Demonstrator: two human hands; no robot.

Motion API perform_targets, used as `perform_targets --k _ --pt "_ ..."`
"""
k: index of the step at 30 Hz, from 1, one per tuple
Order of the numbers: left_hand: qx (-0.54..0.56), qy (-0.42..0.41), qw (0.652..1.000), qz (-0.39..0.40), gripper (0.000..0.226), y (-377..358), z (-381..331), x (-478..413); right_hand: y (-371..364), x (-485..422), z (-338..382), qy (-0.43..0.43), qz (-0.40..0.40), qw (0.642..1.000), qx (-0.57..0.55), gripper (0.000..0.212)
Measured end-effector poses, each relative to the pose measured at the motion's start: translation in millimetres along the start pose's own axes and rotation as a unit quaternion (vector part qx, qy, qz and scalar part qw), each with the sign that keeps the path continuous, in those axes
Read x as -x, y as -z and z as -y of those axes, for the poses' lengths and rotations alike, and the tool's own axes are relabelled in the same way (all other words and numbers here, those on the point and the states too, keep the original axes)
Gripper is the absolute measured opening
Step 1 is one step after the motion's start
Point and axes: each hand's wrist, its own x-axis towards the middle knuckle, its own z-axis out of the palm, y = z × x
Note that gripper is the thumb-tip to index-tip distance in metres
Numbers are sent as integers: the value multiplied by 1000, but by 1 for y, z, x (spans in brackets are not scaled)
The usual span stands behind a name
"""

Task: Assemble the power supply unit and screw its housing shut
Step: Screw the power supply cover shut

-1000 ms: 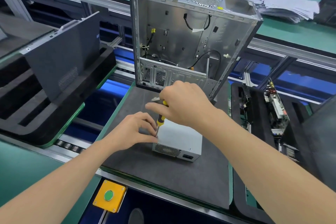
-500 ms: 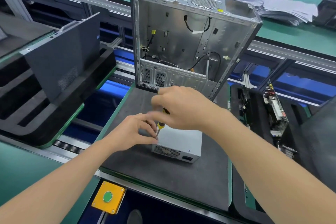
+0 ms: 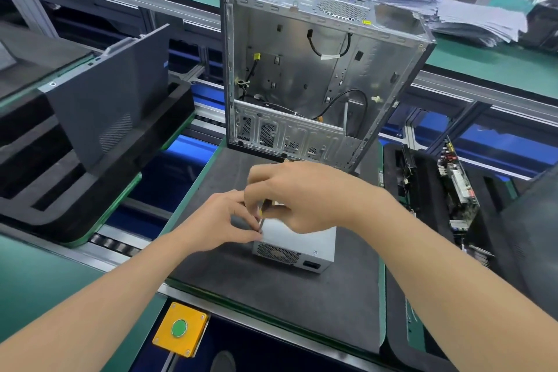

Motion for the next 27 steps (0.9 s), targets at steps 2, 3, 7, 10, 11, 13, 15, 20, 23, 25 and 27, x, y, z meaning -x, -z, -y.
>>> perform_targets --k 2,3,7,10,11,13,15,20,23,25,27 --pt "-9 -5 1000 5 10 1 1 0 1 0 0 -15 15 999 -33 8" --pt "-12 -6 1000 7 9 0 1 0 -1 -2 3 -51 -8 998 -25 9" --pt "-8 -10 1000 -2 10 -2 1 0 -15 -13 14 -232 -40 971 35 51" --pt "-5 -6 1000 1 10 -2 1 -1 -10 -9 11 -223 -61 971 62 58" --pt "-8 1 1000 7 9 -1 1 -2 -6 -6 8 -169 -54 983 51 48" --pt "-10 2 1000 12 8 0 1 -2 4 0 4 -45 2 999 6 14" --pt "-11 -3 1000 14 8 0 1 -2 8 1 3 -18 47 998 -38 9" --pt "-14 -11 1000 -3 10 -4 1 0 -8 -9 17 -216 -45 974 47 53" --pt "-7 -19 1000 -10 12 -4 0 1 -11 -8 14 -240 -71 965 77 63" --pt "6 -15 1000 2 16 -3 -1 0 -7 -1 10 -142 -52 985 77 47" --pt "6 -7 1000 11 16 -2 -1 0 0 6 6 -34 1 999 21 11"
